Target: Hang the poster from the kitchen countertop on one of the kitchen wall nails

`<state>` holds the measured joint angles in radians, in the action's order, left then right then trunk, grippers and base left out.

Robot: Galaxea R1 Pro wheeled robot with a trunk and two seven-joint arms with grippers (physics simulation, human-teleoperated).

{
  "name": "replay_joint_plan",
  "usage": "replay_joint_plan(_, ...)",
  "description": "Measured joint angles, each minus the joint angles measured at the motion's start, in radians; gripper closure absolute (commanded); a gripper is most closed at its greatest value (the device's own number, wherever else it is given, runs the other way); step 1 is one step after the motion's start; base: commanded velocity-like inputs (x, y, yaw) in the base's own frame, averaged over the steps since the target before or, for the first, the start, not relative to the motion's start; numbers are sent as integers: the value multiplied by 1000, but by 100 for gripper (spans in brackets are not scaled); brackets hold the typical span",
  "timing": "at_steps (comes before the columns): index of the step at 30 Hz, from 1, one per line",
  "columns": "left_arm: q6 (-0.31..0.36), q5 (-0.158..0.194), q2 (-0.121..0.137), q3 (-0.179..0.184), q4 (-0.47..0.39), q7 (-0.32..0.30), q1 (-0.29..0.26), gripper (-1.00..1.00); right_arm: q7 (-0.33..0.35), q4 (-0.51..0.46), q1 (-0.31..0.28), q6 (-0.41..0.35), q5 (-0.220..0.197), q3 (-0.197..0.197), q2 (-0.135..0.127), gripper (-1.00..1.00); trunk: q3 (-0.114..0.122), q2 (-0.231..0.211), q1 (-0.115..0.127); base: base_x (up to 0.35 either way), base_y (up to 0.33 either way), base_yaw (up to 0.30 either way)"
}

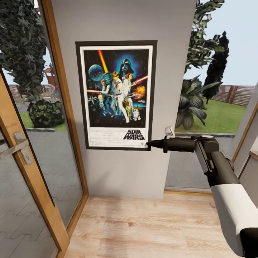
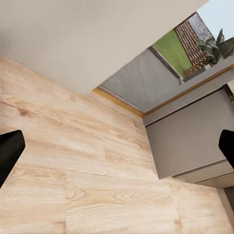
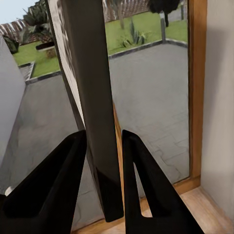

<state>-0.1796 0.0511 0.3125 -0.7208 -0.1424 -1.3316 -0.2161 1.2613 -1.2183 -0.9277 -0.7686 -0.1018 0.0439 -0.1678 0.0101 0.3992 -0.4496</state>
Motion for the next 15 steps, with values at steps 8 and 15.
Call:
replay_joint_plan(8, 0, 0, 0, 0, 0, -1, 0, -100, -1, -4, 0, 0, -1, -1, 0, 100, 0, 0, 0, 0, 0, 0)
replay_joint_plan(15, 0, 0, 1, 0, 0, -1, 0, -100, -2, -7, -10, 1, -5, -1, 0, 100, 0, 0, 0, 0, 0, 0)
